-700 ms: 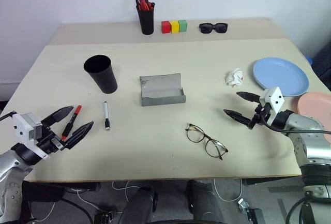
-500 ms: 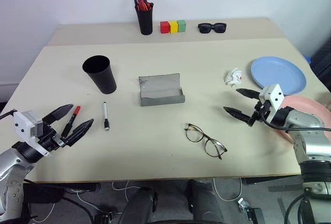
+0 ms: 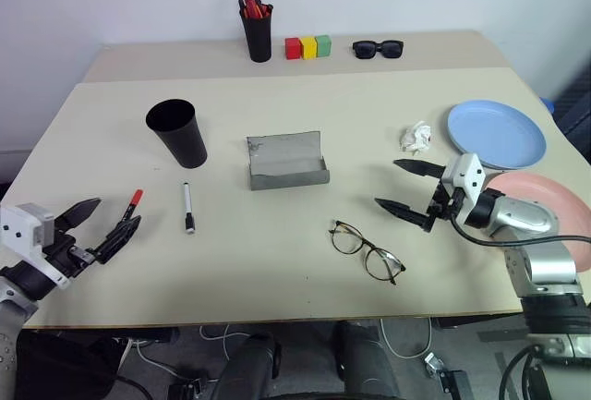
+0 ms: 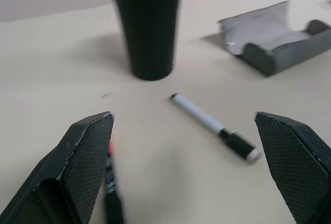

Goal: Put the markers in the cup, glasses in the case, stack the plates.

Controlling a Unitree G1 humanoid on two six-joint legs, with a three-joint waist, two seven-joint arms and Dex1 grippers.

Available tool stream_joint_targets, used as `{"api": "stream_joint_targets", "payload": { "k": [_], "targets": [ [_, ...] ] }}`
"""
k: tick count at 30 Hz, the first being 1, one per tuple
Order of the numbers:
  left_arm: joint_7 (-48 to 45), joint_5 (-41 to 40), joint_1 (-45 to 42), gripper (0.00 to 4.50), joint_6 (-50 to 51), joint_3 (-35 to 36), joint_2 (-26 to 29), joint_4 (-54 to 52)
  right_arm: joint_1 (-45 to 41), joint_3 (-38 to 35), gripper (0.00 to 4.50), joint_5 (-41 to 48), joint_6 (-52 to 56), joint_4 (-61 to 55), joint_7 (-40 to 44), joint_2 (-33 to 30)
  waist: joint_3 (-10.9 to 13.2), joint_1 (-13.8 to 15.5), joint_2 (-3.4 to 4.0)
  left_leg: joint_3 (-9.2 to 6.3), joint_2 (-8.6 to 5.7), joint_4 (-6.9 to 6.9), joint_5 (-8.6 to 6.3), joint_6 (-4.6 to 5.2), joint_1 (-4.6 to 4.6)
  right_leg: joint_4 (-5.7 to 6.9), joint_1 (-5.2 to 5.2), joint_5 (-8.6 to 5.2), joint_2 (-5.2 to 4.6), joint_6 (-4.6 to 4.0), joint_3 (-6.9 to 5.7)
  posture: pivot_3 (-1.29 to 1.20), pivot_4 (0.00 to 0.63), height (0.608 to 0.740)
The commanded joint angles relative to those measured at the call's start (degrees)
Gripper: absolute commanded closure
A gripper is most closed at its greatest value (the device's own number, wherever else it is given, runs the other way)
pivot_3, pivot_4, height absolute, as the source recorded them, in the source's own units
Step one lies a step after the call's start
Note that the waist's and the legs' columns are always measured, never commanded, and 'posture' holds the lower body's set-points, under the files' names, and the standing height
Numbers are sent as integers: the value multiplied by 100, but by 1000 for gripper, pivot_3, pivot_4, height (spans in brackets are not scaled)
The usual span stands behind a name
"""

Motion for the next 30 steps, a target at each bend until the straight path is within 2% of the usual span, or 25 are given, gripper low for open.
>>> {"api": "stream_joint_targets", "payload": {
  "k": [1, 6, 9, 17, 24, 27, 30],
  "targets": [
    [250, 134, -122, 0, 156, 76, 141, -103, 121, 16, 84, 364, 160, -854, 241, -117, 0, 14, -1, 0, 1, 0, 0, 0, 0, 0, 0, 0, 0, 0, 1, 0, 150, 740],
    [883, 770, -199, 0, 559, -187, 365, -231, 177, 168, 84, 371, 320, -1274, 34, 60, -2, 26, -7, 1, 1, 2, -1, -1, 0, -2, 1, 1, 2, 3, 2, 0, 150, 740],
    [1068, 847, -158, 0, 1134, -188, 571, -238, 144, 321, 84, 287, 335, -1360, -103, 176, -2, 20, -7, 2, 2, 1, -1, -2, 0, -1, 0, 1, 4, 2, 3, 0, 150, 740],
    [1719, 477, -884, 0, 3450, -445, 722, -252, 195, 446, 84, 197, 235, -1342, -218, 275, -2, 26, -8, 0, 6, 2, -4, -6, -1, 1, -5, 3, 14, 3, 5, 0, 150, 740],
    [1846, 521, -1407, 0, 4363, -894, 865, -259, 134, 460, 84, 163, 222, -1219, -321, 307, -2, -12, -8, 1, 4, 1, -6, -11, 2, 4, -8, 6, 22, 1, 5, 0, 150, 740],
    [1901, 501, -1507, 839, 4697, -985, 900, -279, 128, 448, 0, 134, 226, -1189, -360, 294, -2, -29, -8, 3, 4, 0, -7, -13, 2, 4, -10, 7, 22, 1, 8, 0, 150, 740],
    [1869, 606, -1470, 2318, 4847, -1139, 1050, -246, 149, 422, 0, 110, 238, -1179, -410, 289, -2, -34, -8, 3, 5, 0, -8, -16, 2, 4, -11, 7, 23, 0, 9, 0, 150, 740]
  ]
}}
